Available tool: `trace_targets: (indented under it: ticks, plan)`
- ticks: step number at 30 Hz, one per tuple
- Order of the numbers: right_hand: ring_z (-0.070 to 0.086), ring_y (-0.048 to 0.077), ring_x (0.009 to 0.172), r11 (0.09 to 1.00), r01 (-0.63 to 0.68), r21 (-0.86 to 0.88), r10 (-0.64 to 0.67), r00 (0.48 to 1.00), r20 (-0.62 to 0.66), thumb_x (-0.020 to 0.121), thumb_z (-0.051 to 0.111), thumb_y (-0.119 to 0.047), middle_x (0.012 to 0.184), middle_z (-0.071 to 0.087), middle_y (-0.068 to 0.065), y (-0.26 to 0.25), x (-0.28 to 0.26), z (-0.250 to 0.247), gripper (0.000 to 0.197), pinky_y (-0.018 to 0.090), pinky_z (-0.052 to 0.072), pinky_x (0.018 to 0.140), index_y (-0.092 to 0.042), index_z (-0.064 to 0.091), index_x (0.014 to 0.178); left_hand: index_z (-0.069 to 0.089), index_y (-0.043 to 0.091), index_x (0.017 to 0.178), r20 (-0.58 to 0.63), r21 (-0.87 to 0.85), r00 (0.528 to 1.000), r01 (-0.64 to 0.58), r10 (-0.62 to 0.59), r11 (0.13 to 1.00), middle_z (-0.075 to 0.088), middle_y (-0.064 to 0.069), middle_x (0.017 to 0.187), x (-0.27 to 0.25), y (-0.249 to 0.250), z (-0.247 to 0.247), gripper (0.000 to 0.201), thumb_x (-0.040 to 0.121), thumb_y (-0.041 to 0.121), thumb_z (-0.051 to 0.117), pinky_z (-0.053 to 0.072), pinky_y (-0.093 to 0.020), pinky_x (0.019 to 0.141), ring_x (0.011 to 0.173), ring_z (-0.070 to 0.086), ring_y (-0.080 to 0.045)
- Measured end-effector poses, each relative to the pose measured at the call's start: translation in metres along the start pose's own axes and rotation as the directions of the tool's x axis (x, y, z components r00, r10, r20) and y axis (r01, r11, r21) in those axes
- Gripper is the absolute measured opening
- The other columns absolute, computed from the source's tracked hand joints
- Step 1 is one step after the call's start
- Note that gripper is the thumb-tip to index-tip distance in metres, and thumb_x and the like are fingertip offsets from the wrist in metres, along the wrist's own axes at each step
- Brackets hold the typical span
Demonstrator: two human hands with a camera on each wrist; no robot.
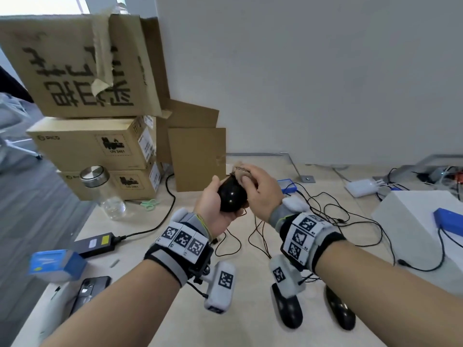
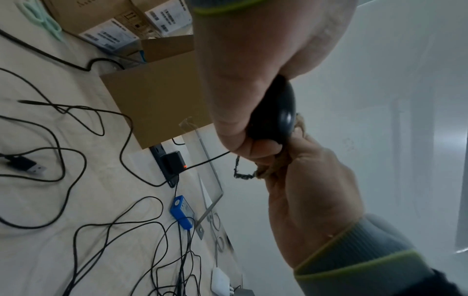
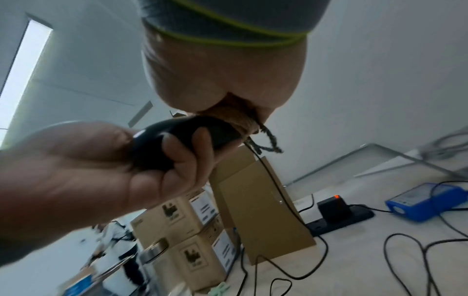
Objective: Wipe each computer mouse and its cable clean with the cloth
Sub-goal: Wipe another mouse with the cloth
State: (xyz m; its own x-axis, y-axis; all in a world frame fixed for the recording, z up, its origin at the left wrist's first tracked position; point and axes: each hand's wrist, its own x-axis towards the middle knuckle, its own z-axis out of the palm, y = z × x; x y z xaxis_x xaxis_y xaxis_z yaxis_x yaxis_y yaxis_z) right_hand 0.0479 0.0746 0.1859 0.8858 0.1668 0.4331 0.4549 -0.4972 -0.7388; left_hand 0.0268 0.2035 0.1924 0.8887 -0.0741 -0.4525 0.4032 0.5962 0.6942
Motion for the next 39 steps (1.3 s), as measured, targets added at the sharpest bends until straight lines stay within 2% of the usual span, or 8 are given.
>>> trace_targets:
  ticks: [3, 6, 13, 20, 25, 31, 36, 39]
  plan:
    - [0.046, 0.017, 0.128, 0.969, 0.244, -0.037, -0.242, 0.969, 0.057, 0.090, 0.050, -0.012, 0.135, 0.058, 0.010, -0.014, -0.017, 0.015, 0.032, 0.023, 0.026, 0.115, -0.008, 0.065, 0.118, 0.067, 0.011, 0.112, 0.002, -0.110, 1.000, -0.008, 0.008, 0.994, 0.071, -0.014, 0.109, -0.003, 0.007, 0.001, 0.059, 0.101, 0.055, 0.029, 0.052, -0.039, 0.080, 0.102, 0.066, -0.028]
    - [0.042, 0.024, 0.131, 0.889, 0.452, -0.078, -0.442, 0.889, 0.122, 0.085, 0.058, -0.001, 0.134, 0.058, 0.016, -0.016, -0.022, 0.019, 0.034, 0.024, 0.024, 0.117, -0.004, 0.065, 0.118, 0.067, 0.013, 0.098, 0.014, -0.143, 1.000, -0.024, 0.026, 0.989, 0.075, -0.006, 0.088, -0.001, 0.011, -0.003, 0.057, 0.100, 0.056, 0.030, 0.051, -0.032, 0.074, 0.083, 0.072, -0.018]
    - [0.060, 0.014, 0.105, 0.997, -0.068, -0.038, 0.068, 0.998, -0.013, 0.093, 0.049, -0.025, 0.114, 0.068, -0.003, -0.009, 0.009, -0.004, 0.028, 0.037, 0.047, 0.099, -0.025, 0.066, 0.115, 0.065, 0.016, 0.118, 0.058, 0.092, 0.997, -0.048, 0.043, 0.995, 0.071, -0.014, 0.099, -0.005, 0.011, 0.001, 0.069, 0.097, 0.064, 0.020, 0.050, -0.031, 0.062, 0.079, 0.064, -0.029]
    - [0.041, 0.021, 0.135, 0.900, 0.426, -0.095, -0.413, 0.901, 0.131, 0.087, 0.057, -0.004, 0.139, 0.056, 0.009, -0.022, -0.010, 0.009, 0.036, 0.026, 0.023, 0.117, -0.010, 0.064, 0.122, 0.059, 0.012, 0.129, 0.044, -0.079, 0.997, -0.056, 0.060, 0.995, 0.067, -0.013, 0.121, -0.001, 0.022, -0.002, 0.079, 0.087, 0.075, 0.033, 0.059, -0.037, 0.073, 0.105, 0.067, -0.027]
    - [0.063, 0.013, 0.109, 0.999, -0.028, 0.025, 0.029, 0.999, -0.039, 0.091, 0.047, -0.027, 0.115, 0.069, -0.007, -0.008, 0.016, -0.013, 0.031, 0.042, 0.050, 0.097, -0.031, 0.063, 0.118, 0.063, 0.006, 0.116, 0.110, 0.145, 0.992, -0.085, 0.069, 0.986, 0.069, -0.016, 0.099, -0.009, 0.025, 0.005, 0.073, 0.085, 0.069, 0.044, 0.051, -0.026, 0.055, 0.069, 0.063, -0.023]
    - [0.041, 0.021, 0.137, 0.922, 0.370, -0.111, -0.361, 0.928, 0.089, 0.090, 0.053, -0.009, 0.142, 0.053, 0.009, -0.032, -0.008, 0.002, 0.037, 0.028, 0.027, 0.116, -0.013, 0.063, 0.125, 0.059, 0.010, 0.129, 0.014, 0.025, 0.996, -0.092, 0.092, 0.995, 0.067, -0.013, 0.124, -0.009, 0.037, 0.008, 0.083, 0.082, 0.076, 0.041, 0.055, -0.041, 0.091, 0.109, 0.067, -0.029]
    - [0.050, 0.012, 0.130, 0.984, 0.177, -0.018, -0.177, 0.984, 0.013, 0.093, 0.050, -0.017, 0.138, 0.057, -0.005, -0.018, 0.011, -0.019, 0.038, 0.025, 0.037, 0.109, -0.019, 0.060, 0.129, 0.064, 0.006, 0.119, 0.077, 0.115, 0.994, -0.090, 0.081, 0.989, 0.071, -0.014, 0.097, -0.016, 0.036, 0.011, 0.083, 0.085, 0.076, 0.036, 0.055, -0.026, 0.058, 0.075, 0.066, -0.022]
    - [0.052, 0.015, 0.128, 0.986, 0.134, -0.100, -0.137, 0.990, -0.020, 0.094, 0.049, -0.017, 0.138, 0.057, -0.002, -0.021, 0.005, -0.016, 0.037, 0.034, 0.041, 0.106, -0.022, 0.059, 0.129, 0.063, 0.007, 0.122, 0.055, 0.070, 0.995, -0.084, 0.080, 0.994, 0.071, -0.016, 0.108, -0.014, 0.035, 0.013, 0.089, 0.082, 0.080, 0.032, 0.056, -0.031, 0.062, 0.082, 0.068, -0.026]
